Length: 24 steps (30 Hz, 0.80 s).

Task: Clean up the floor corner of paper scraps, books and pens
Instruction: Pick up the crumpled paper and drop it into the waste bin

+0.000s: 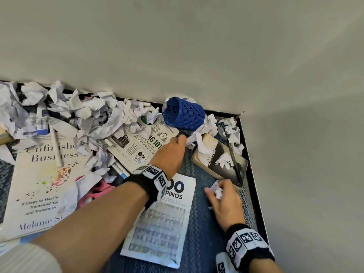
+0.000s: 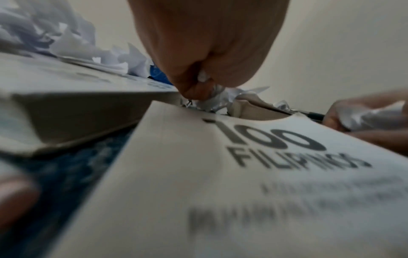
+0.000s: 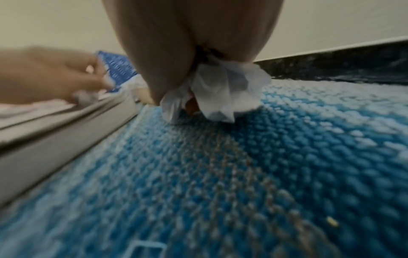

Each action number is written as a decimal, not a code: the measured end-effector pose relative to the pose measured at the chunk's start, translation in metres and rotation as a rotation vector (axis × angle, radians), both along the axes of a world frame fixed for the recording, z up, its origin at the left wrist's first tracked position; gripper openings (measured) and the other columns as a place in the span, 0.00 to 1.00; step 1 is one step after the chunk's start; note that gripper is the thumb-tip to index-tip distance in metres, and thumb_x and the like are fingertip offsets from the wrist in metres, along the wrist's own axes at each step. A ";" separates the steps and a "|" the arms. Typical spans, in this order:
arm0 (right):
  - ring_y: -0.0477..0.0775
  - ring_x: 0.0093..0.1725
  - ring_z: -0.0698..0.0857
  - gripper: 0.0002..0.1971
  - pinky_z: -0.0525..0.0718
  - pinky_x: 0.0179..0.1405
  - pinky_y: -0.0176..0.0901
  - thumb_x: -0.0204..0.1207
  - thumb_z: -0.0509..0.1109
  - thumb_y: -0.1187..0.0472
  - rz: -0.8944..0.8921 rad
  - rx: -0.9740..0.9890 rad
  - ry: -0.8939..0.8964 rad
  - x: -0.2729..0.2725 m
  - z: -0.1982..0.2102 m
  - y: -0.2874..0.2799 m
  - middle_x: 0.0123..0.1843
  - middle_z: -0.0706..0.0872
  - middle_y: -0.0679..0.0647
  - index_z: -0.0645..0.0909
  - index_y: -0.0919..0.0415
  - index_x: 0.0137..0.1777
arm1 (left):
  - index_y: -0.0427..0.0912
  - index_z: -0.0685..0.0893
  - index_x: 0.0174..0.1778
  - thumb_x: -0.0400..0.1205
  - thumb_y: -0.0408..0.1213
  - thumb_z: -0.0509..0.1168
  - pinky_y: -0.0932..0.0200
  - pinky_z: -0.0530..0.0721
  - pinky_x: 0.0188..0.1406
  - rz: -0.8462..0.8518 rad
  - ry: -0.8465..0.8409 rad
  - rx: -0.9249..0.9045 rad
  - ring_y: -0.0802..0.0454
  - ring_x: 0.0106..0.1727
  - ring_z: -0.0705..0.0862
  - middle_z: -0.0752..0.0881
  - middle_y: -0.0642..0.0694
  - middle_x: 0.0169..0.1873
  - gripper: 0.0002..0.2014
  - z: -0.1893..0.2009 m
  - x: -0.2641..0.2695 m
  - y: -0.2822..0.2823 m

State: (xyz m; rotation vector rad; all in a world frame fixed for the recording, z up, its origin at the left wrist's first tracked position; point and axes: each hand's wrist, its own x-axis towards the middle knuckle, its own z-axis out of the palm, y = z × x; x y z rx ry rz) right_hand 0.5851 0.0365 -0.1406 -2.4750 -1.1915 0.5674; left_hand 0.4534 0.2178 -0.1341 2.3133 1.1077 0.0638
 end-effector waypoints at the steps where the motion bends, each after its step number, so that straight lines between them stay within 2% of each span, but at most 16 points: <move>1: 0.49 0.44 0.80 0.15 0.77 0.44 0.43 0.77 0.70 0.44 0.042 -0.040 -0.008 -0.002 -0.002 0.002 0.50 0.79 0.46 0.72 0.52 0.53 | 0.48 0.57 0.51 0.83 0.26 0.60 0.45 0.81 0.40 0.036 -0.027 0.001 0.38 0.42 0.82 0.79 0.37 0.52 0.18 0.002 0.002 0.003; 2: 0.53 0.46 0.80 0.17 0.78 0.46 0.46 0.78 0.68 0.43 0.076 -0.086 -0.038 -0.003 -0.004 0.005 0.53 0.77 0.48 0.71 0.53 0.56 | 0.49 0.55 0.49 0.84 0.28 0.60 0.43 0.81 0.40 0.056 -0.060 0.011 0.36 0.42 0.83 0.80 0.38 0.48 0.18 0.005 0.004 0.006; 4: 0.62 0.49 0.82 0.14 0.80 0.47 0.52 0.82 0.63 0.46 0.128 -0.161 -0.110 -0.005 -0.004 0.011 0.57 0.75 0.54 0.70 0.56 0.56 | 0.45 0.60 0.57 0.85 0.29 0.57 0.43 0.81 0.40 0.058 -0.100 0.049 0.34 0.43 0.85 0.83 0.38 0.47 0.12 0.015 0.013 0.009; 6: 0.67 0.50 0.83 0.09 0.80 0.46 0.56 0.83 0.63 0.54 0.187 -0.217 -0.184 -0.004 -0.004 0.014 0.59 0.75 0.59 0.71 0.59 0.56 | 0.40 0.64 0.71 0.85 0.28 0.57 0.42 0.81 0.46 0.004 -0.086 0.096 0.33 0.50 0.85 0.83 0.37 0.54 0.19 0.019 0.025 0.012; 7: 0.68 0.48 0.84 0.08 0.80 0.45 0.58 0.82 0.64 0.59 0.225 -0.241 -0.231 -0.003 -0.004 0.014 0.58 0.75 0.60 0.73 0.62 0.55 | 0.40 0.64 0.75 0.84 0.28 0.57 0.42 0.81 0.49 -0.038 -0.045 0.111 0.33 0.54 0.85 0.82 0.36 0.59 0.22 0.019 0.032 0.013; 9: 0.65 0.36 0.86 0.09 0.81 0.34 0.55 0.73 0.73 0.64 0.299 -0.301 -0.295 -0.006 -0.003 0.014 0.53 0.76 0.61 0.76 0.63 0.48 | 0.39 0.67 0.75 0.85 0.28 0.59 0.46 0.82 0.53 -0.073 0.013 0.178 0.36 0.58 0.84 0.75 0.37 0.65 0.21 0.015 0.042 0.013; 11: 0.58 0.25 0.83 0.14 0.78 0.21 0.49 0.63 0.81 0.68 0.340 -0.312 -0.314 -0.007 0.000 0.015 0.45 0.78 0.59 0.76 0.62 0.39 | 0.36 0.70 0.72 0.86 0.28 0.59 0.51 0.82 0.57 -0.059 0.005 0.235 0.40 0.59 0.81 0.69 0.36 0.67 0.17 0.010 0.051 0.012; 12: 0.59 0.25 0.82 0.13 0.77 0.22 0.49 0.64 0.80 0.68 0.338 -0.277 -0.295 -0.005 0.001 0.015 0.45 0.78 0.59 0.76 0.62 0.39 | 0.35 0.71 0.70 0.86 0.29 0.59 0.53 0.82 0.59 -0.054 0.000 0.262 0.42 0.60 0.80 0.67 0.36 0.67 0.16 0.009 0.056 0.012; 14: 0.61 0.35 0.83 0.05 0.77 0.34 0.49 0.76 0.70 0.66 0.265 -0.135 -0.207 0.002 0.008 0.019 0.47 0.78 0.59 0.75 0.63 0.44 | 0.34 0.71 0.69 0.89 0.37 0.58 0.54 0.82 0.59 -0.055 -0.012 0.289 0.43 0.61 0.78 0.65 0.36 0.68 0.15 0.009 0.064 0.013; 16: 0.51 0.36 0.81 0.05 0.74 0.35 0.32 0.82 0.65 0.61 0.168 0.020 -0.065 0.012 0.020 0.025 0.41 0.81 0.53 0.74 0.57 0.44 | 0.38 0.66 0.73 0.88 0.46 0.58 0.52 0.85 0.54 -0.068 -0.025 0.226 0.41 0.60 0.80 0.64 0.36 0.69 0.21 0.009 0.070 0.010; 17: 0.46 0.34 0.80 0.06 0.72 0.33 0.26 0.82 0.65 0.60 0.121 0.117 -0.045 0.017 0.025 0.032 0.38 0.81 0.50 0.73 0.54 0.43 | 0.41 0.62 0.78 0.88 0.49 0.57 0.50 0.86 0.51 -0.093 -0.006 0.205 0.40 0.58 0.82 0.63 0.36 0.71 0.26 0.005 0.073 0.009; 18: 0.45 0.34 0.80 0.06 0.73 0.33 0.25 0.83 0.64 0.58 0.076 0.188 -0.060 0.022 0.029 0.038 0.38 0.83 0.49 0.72 0.54 0.45 | 0.43 0.55 0.82 0.87 0.52 0.57 0.49 0.86 0.50 -0.126 0.039 0.199 0.39 0.58 0.83 0.62 0.36 0.73 0.31 0.002 0.076 0.006; 20: 0.51 0.39 0.81 0.06 0.78 0.41 0.37 0.83 0.64 0.55 0.024 0.208 -0.105 0.034 0.031 0.055 0.46 0.85 0.53 0.72 0.57 0.54 | 0.42 0.44 0.86 0.87 0.57 0.53 0.49 0.84 0.54 -0.143 0.137 0.190 0.37 0.65 0.81 0.61 0.34 0.77 0.38 -0.007 0.080 0.002; 21: 0.51 0.42 0.80 0.11 0.78 0.43 0.41 0.82 0.65 0.53 0.007 0.153 -0.096 0.039 0.031 0.062 0.50 0.85 0.53 0.71 0.58 0.59 | 0.39 0.44 0.86 0.87 0.59 0.52 0.49 0.83 0.57 -0.122 0.171 0.188 0.36 0.69 0.78 0.61 0.34 0.78 0.39 -0.009 0.081 0.002; 23: 0.52 0.48 0.81 0.20 0.79 0.47 0.43 0.81 0.66 0.47 -0.021 0.026 -0.049 0.048 0.027 0.074 0.53 0.83 0.53 0.67 0.60 0.64 | 0.35 0.52 0.83 0.87 0.58 0.51 0.49 0.83 0.58 -0.099 0.188 0.198 0.36 0.70 0.77 0.64 0.34 0.77 0.37 -0.012 0.083 0.004; 24: 0.56 0.50 0.84 0.23 0.81 0.50 0.46 0.81 0.65 0.45 -0.013 -0.031 -0.054 0.050 0.025 0.078 0.55 0.84 0.55 0.66 0.59 0.65 | 0.35 0.58 0.80 0.88 0.57 0.51 0.50 0.83 0.55 -0.101 0.187 0.211 0.36 0.69 0.78 0.66 0.35 0.75 0.33 -0.011 0.083 0.006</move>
